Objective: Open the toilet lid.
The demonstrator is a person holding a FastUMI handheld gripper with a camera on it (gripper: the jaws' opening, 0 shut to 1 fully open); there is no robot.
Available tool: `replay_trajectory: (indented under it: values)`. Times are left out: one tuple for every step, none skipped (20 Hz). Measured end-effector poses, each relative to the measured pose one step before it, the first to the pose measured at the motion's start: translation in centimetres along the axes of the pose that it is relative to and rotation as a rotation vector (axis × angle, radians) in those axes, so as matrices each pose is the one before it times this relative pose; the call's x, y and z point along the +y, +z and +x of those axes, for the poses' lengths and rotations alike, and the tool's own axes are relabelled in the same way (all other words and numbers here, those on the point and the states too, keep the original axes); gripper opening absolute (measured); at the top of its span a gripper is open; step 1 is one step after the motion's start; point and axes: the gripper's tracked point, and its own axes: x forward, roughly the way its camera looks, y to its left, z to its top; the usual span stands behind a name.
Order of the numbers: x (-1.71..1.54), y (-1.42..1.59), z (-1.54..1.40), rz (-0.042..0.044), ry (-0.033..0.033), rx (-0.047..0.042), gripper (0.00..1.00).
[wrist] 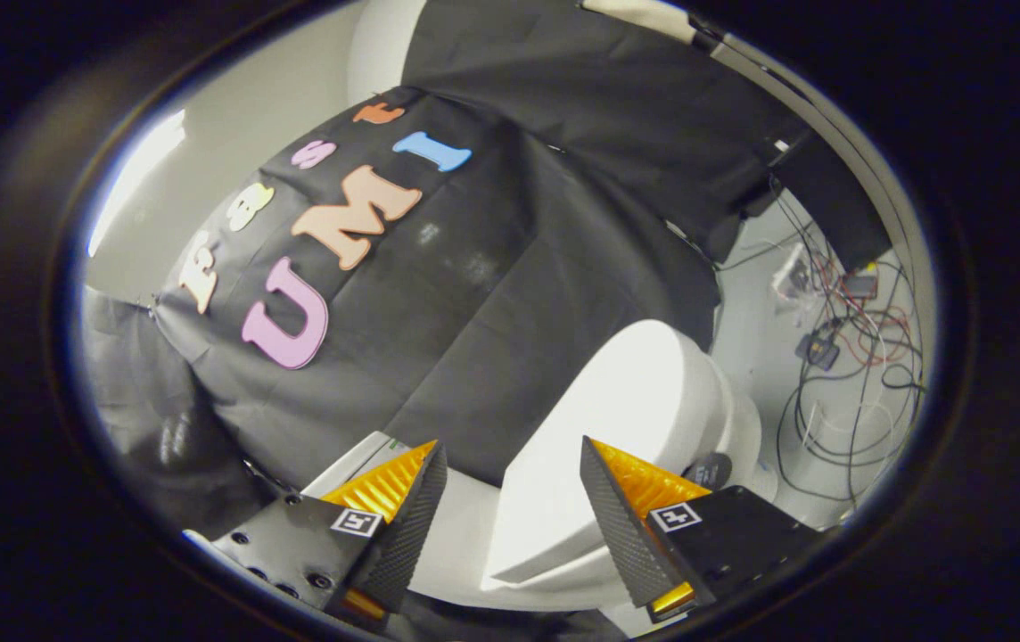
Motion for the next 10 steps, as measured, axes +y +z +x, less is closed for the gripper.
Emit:
replay_trajectory:
  values:
    - [-0.262, -0.534, -0.211, 0.01665, -0.0072, 0.00375, 0.93]
    - [-0.07, -0.671, -0.226, 0.01511, -0.00547, 0.00471, 0.93]
    - [-0.114, -0.564, -0.093, 0.01367, -0.0052, 0.00647, 0.93]
    - [-0.181, -0.611, -0.122, 0.01383, -0.00369, 0.00524, 0.93]
    - [-0.133, -0.434, -0.069, 0.01437, -0.00164, 0.00486, 0.93]
    - [-0.041, -0.579, 0.041, 0.01529, -0.00303, 0.00505, 0.93]
    - [-0.162, -0.438, 0.085, 0.01548, -0.00289, 0.00576, 0.93]
    - [-0.231, -0.512, -0.068, 0.01429, -0.0028, 0.0064, 0.93]
    - [-0.241, -0.346, 0.061, 0.01315, -0.00279, 0.00757, 0.93]
    - [-0.186, -0.531, 0.094, 0.01124, -0.00514, 0.0071, 0.93]
